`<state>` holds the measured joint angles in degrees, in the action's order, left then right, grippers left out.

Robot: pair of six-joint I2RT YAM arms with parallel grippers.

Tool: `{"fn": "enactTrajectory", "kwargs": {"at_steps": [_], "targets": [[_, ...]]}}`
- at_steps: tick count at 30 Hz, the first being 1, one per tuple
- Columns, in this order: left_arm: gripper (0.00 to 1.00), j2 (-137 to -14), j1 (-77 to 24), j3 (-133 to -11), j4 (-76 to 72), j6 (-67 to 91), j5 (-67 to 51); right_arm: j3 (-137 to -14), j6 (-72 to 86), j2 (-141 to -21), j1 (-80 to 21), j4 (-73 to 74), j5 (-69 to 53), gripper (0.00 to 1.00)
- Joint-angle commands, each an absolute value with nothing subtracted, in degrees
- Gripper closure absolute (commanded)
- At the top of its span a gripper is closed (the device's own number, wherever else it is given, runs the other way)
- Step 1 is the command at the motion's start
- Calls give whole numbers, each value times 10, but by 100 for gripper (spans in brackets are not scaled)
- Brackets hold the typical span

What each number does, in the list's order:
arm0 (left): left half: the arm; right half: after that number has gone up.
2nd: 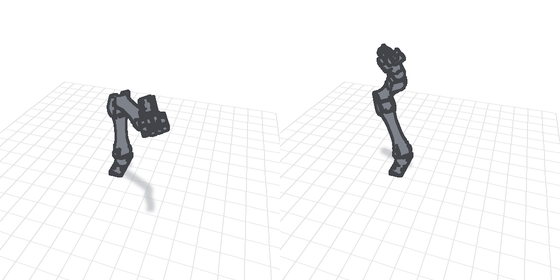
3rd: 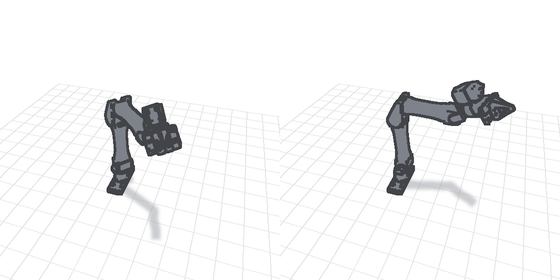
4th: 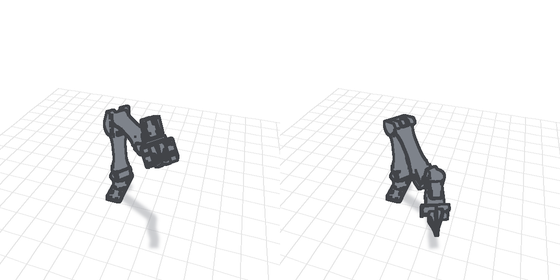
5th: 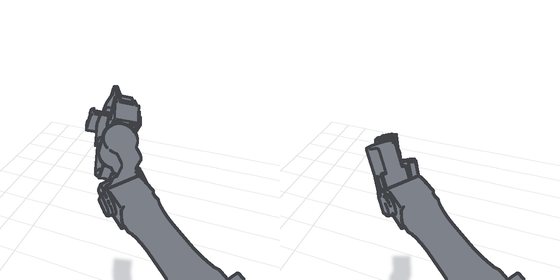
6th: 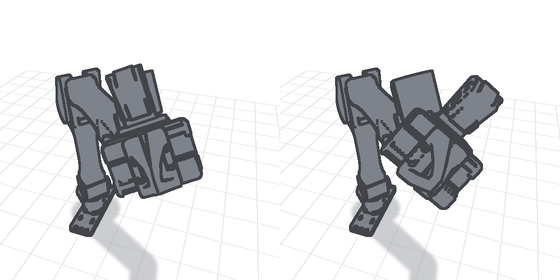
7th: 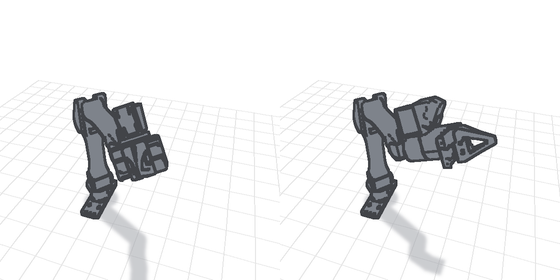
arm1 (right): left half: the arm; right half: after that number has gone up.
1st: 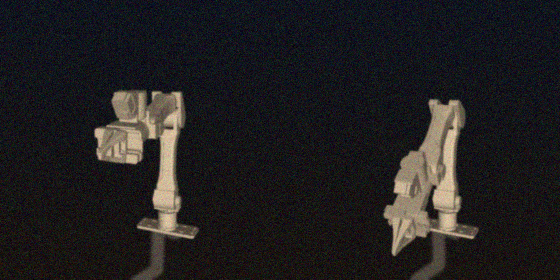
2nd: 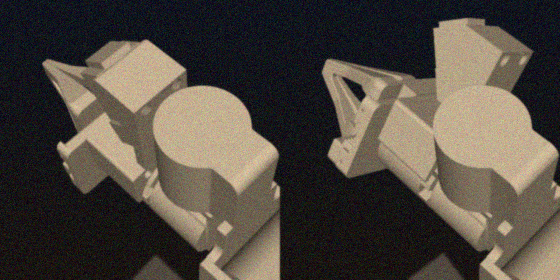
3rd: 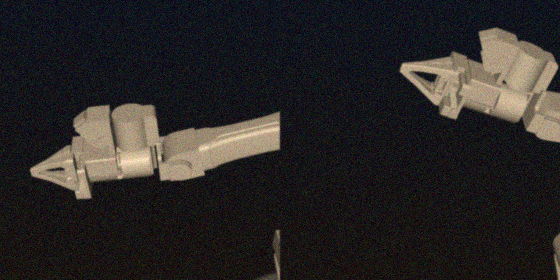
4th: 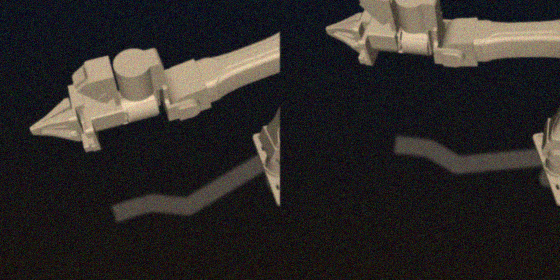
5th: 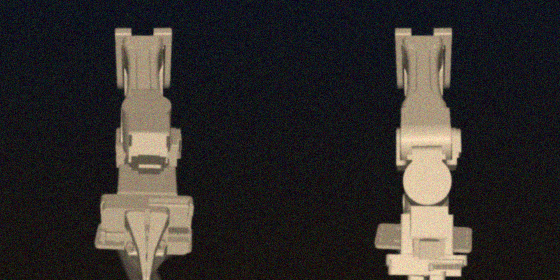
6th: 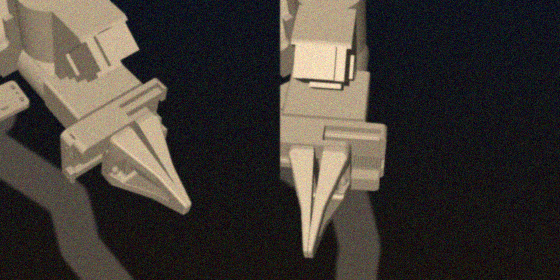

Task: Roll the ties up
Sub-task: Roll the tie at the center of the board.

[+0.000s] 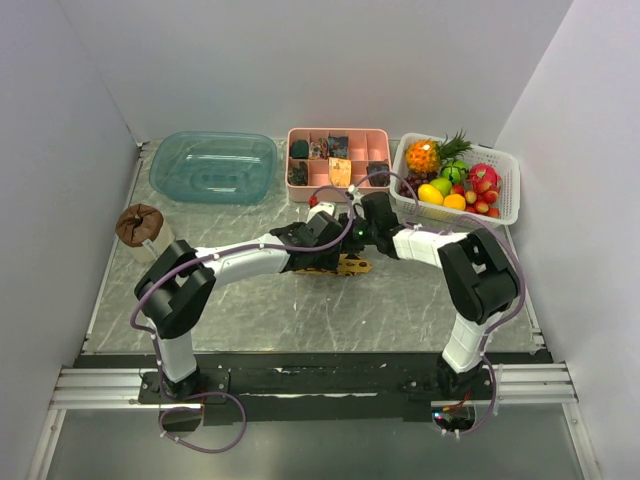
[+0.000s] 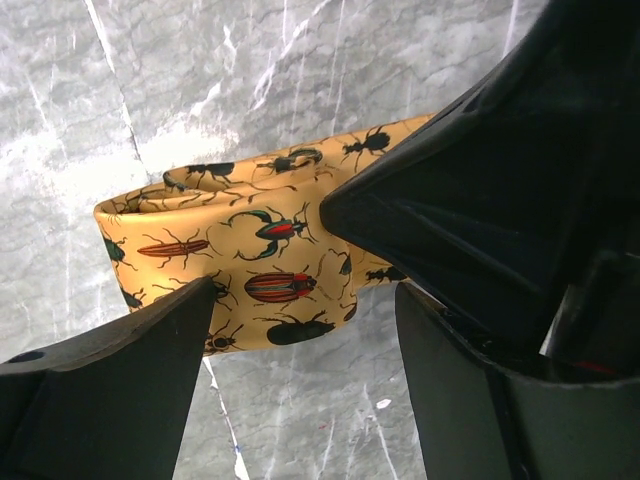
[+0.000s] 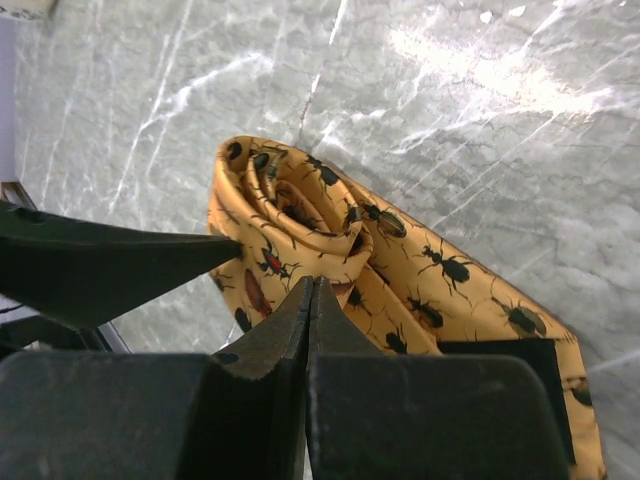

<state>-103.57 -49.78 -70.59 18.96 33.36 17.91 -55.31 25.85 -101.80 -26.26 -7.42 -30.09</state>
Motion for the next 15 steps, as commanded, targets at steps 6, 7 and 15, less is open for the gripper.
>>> {"fn": "enactTrajectory", "kwargs": {"at_steps": [6, 7, 15], "targets": [[20, -1021, -499, -708, 127, 336, 155, -591, 261, -1037, -300, -89, -345, 100], [20, -1021, -499, -708, 127, 336, 154, -592, 261, -1036, -301, -89, -342, 100], [14, -979, -497, -701, 120, 338, 167, -598, 259, -1042, -301, -71, -324, 100]]}}
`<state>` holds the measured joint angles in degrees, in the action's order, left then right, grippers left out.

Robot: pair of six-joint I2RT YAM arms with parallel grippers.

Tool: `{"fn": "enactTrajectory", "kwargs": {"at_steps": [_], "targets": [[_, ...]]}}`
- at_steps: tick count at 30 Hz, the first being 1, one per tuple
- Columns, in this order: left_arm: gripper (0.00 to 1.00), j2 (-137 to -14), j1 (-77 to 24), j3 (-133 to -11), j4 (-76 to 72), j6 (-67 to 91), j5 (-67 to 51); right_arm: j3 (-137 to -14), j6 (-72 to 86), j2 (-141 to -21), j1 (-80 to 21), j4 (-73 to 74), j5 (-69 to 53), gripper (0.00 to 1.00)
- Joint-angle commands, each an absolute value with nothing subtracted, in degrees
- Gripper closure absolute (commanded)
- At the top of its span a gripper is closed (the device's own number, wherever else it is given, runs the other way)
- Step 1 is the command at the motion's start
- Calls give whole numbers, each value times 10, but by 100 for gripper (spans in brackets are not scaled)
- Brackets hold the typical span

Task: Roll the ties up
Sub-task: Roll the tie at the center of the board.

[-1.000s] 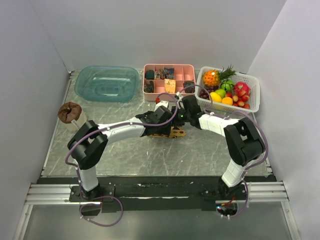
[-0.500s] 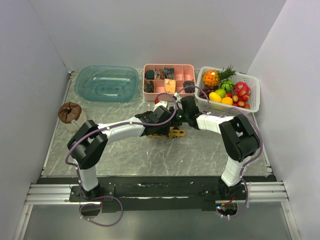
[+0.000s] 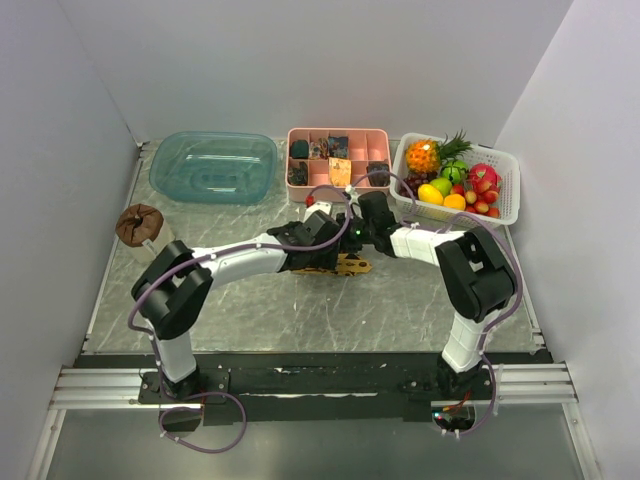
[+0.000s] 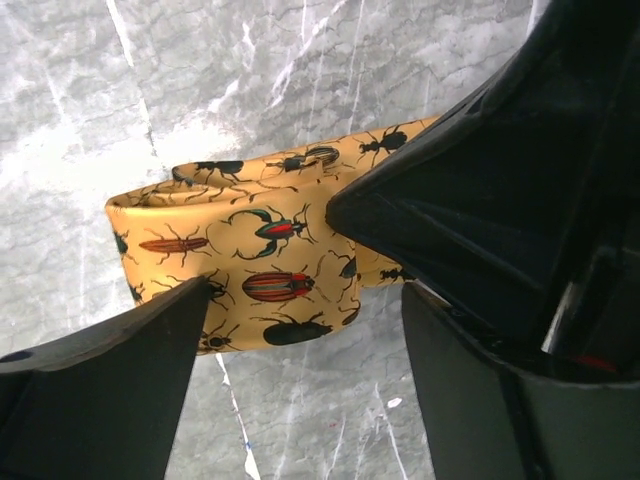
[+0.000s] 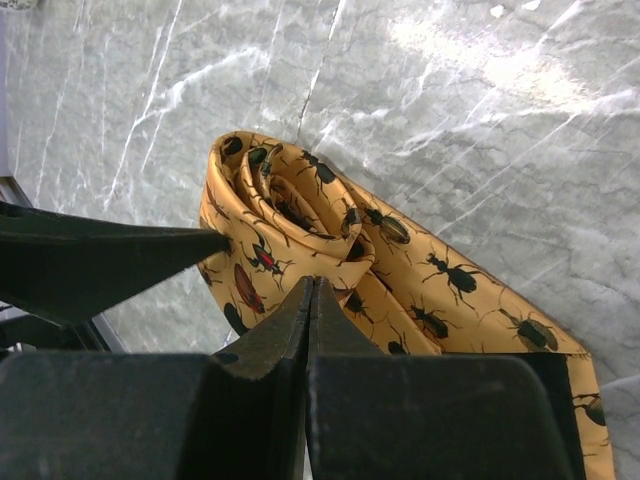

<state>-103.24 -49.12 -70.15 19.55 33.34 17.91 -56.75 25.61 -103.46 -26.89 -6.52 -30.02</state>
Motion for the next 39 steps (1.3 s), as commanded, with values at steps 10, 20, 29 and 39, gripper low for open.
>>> {"fn": "enactTrajectory", "kwargs": {"at_steps": [10, 20, 29, 39], "targets": [[4, -869, -440, -633, 101, 356, 120, -598, 260, -1052, -301, -71, -316, 100], [4, -854, -327, -490, 12, 396, 4, -601, 271, -1061, -309, -79, -301, 100], [3, -839, -275, -394, -96, 410, -72, -608, 277, -1072, -312, -82, -291, 100], [4, -889, -230, -345, -258, 428, -182, -617, 277, -1085, -312, -74, -281, 100]]}}
